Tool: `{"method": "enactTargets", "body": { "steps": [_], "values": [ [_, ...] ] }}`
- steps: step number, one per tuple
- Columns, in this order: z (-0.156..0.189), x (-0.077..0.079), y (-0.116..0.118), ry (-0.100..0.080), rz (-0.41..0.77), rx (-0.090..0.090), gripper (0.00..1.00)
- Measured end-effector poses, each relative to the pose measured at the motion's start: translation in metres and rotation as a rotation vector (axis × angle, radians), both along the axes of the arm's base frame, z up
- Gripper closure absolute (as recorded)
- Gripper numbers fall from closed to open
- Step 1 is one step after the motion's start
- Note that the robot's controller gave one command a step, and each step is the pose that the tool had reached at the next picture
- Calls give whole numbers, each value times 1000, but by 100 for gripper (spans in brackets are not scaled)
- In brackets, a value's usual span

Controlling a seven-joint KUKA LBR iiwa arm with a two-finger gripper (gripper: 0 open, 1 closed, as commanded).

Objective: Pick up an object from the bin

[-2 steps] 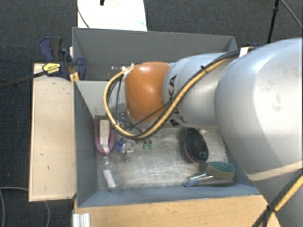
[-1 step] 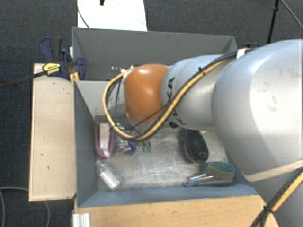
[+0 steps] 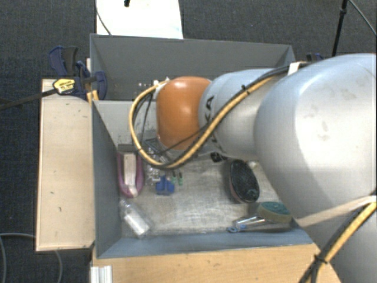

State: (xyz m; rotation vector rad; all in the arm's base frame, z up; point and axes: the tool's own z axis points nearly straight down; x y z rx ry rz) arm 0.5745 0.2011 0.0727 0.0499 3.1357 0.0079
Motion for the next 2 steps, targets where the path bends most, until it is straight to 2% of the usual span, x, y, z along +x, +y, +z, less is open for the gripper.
{"method": "enactTargets", "body": {
  "steps": [1,2],
  "values": [
    [68,-29,37,2,-460,2,100],
    [32,-21,37,6,-520,-1,100]
  ]
}}
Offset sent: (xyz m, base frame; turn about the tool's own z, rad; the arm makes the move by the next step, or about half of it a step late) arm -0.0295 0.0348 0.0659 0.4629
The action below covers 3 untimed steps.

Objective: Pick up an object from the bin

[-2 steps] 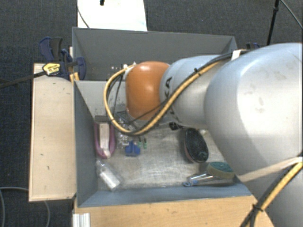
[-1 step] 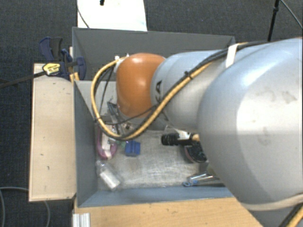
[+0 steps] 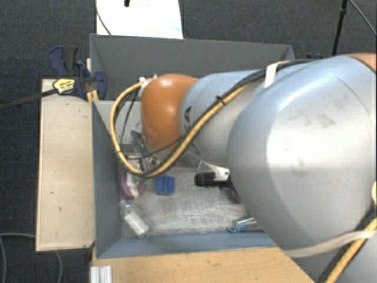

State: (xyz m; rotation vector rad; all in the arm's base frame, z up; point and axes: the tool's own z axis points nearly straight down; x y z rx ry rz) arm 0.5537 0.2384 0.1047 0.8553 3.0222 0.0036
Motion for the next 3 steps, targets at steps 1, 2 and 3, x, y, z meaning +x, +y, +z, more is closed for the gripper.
{"method": "enactTargets", "body": {
  "steps": [1,2,3],
  "values": [
    [-5,0,-53,-12,-175,2,100],
    [38,-4,-56,-3,-161,1,100],
    [35,-5,-56,1,-160,-2,0]
  ]
}}
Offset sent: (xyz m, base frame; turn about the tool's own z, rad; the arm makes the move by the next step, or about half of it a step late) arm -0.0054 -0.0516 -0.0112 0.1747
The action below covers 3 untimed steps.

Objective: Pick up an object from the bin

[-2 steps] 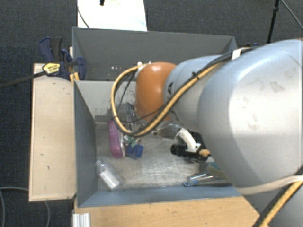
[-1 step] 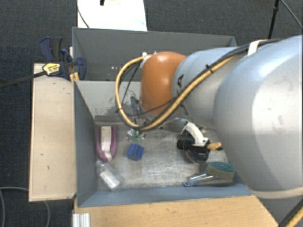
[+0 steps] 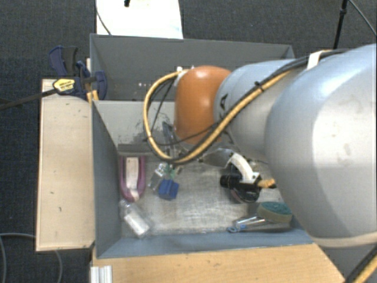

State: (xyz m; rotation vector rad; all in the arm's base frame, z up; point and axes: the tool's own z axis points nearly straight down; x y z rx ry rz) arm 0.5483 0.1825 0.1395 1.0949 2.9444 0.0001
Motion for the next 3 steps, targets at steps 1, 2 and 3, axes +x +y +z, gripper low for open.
{"method": "enactTargets", "body": {
  "steps": [1,2,3],
  "values": [
    [-68,-8,-29,-7,294,0,0],
    [-65,-7,-27,-12,290,2,100],
    [-68,-9,-27,-6,290,1,0]
  ]
}}
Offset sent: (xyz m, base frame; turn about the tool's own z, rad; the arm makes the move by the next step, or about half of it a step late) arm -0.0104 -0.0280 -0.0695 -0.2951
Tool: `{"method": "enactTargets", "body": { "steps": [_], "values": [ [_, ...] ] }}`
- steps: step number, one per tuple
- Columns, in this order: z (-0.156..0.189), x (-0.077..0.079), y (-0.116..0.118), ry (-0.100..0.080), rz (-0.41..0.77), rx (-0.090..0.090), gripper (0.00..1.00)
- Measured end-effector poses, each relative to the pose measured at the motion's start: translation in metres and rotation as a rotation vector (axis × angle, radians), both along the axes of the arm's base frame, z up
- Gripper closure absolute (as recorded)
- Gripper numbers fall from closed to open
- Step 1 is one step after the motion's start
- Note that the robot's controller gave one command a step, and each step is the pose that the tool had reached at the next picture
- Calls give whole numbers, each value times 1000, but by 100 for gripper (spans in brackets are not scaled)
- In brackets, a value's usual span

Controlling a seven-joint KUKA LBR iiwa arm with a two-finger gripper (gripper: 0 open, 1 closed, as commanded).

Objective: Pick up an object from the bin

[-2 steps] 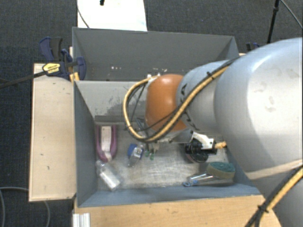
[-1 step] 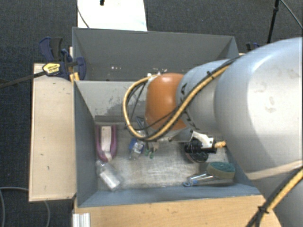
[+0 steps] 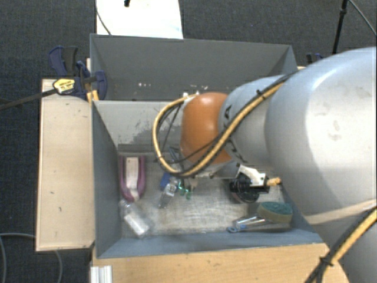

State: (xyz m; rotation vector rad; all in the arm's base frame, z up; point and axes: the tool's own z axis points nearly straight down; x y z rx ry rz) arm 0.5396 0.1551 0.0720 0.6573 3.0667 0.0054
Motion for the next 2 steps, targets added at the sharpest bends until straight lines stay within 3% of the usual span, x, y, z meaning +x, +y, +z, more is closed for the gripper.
{"method": "enactTargets", "body": {
  "steps": [1,2],
  "values": [
    [3,2,0,-5,-4,1,100],
    [184,20,-15,-5,325,-3,100]
  ]
}}
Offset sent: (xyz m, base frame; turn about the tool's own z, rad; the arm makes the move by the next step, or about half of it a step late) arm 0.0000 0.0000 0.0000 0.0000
